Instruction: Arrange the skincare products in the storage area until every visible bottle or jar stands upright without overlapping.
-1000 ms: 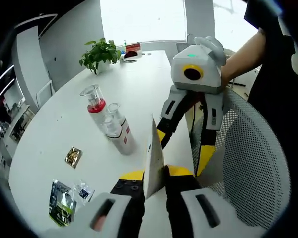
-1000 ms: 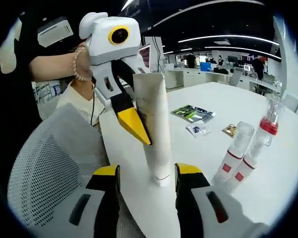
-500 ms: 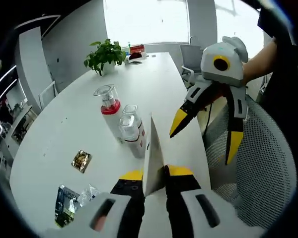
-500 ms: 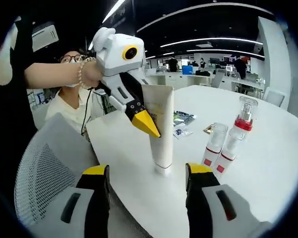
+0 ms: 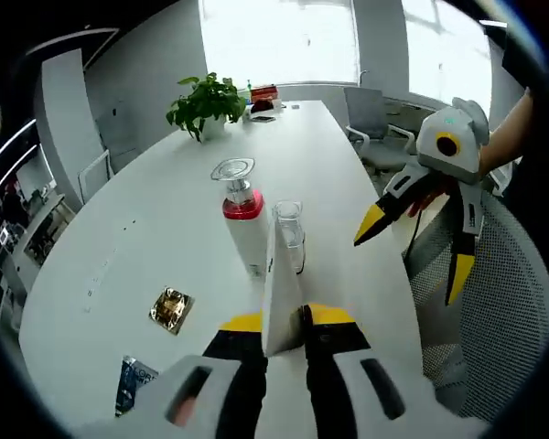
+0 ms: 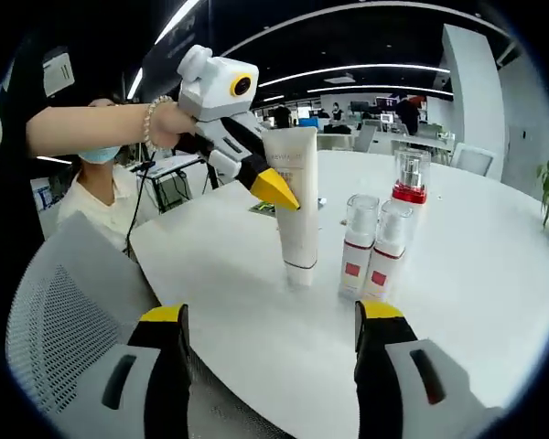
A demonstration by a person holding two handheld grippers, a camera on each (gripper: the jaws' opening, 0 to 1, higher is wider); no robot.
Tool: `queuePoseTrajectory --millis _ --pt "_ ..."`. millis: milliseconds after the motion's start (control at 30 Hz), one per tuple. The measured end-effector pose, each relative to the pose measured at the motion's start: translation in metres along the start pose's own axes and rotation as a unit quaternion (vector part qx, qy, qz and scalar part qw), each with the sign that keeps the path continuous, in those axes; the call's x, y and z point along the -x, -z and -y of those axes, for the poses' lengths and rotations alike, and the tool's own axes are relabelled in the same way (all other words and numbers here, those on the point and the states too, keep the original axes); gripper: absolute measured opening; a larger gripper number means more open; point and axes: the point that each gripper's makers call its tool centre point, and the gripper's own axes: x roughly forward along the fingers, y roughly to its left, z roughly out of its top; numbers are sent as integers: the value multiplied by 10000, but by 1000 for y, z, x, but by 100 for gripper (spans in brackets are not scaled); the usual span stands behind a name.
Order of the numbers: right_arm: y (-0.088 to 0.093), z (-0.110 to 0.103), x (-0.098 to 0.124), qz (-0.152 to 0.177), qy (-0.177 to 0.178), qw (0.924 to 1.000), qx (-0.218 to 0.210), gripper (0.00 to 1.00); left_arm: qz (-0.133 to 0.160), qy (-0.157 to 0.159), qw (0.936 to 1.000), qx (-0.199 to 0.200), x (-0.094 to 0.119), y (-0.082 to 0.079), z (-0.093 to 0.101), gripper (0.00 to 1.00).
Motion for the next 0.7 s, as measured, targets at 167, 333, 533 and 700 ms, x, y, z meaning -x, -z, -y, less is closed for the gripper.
queuePoseTrajectory --millis 167,333,533,700 --pt "4 2 -1 15 44 9999 -113 76 -30 14 10000 20 -8 -7 -11 15" --pt "10 2 -2 -40 7 9998 -209 80 0 22 10000 49 -16 -13 -24 15" --pt "10 3 -2 -4 40 9996 -272 84 43 92 9999 23 -23 -21 -27 15" --pt "12 5 -4 -10 39 9996 -291 85 81 146 9999 35 -30 -26 -33 15"
